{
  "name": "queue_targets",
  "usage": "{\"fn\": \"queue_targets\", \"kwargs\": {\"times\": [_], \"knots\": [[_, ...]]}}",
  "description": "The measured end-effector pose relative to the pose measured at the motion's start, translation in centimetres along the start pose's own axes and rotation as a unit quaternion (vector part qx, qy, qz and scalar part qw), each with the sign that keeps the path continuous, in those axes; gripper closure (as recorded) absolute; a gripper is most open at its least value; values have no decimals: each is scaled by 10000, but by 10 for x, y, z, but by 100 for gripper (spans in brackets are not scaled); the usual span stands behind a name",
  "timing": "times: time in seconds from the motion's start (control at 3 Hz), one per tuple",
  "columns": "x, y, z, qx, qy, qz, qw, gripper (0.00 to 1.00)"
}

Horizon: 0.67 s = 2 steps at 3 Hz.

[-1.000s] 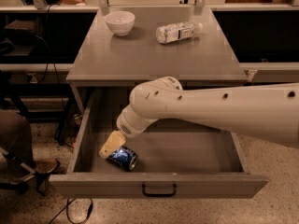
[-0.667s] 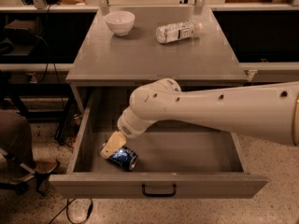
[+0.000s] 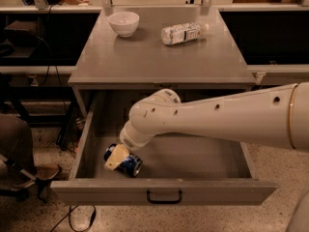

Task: Pick pepsi can from top drawer and place on counter

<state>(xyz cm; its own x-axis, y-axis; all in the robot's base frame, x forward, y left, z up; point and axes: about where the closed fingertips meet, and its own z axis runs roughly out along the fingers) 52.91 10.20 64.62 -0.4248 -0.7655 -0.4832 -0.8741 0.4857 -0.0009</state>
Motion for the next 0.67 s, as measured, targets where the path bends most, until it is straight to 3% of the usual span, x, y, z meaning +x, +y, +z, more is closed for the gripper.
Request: {"fn": "queue_targets", "kwargs": {"times": [0.33, 0.67], "knots": [[9, 5, 7, 2, 140, -15, 9999, 0], [14, 8, 13, -23, 201, -37, 9998, 18]]}}
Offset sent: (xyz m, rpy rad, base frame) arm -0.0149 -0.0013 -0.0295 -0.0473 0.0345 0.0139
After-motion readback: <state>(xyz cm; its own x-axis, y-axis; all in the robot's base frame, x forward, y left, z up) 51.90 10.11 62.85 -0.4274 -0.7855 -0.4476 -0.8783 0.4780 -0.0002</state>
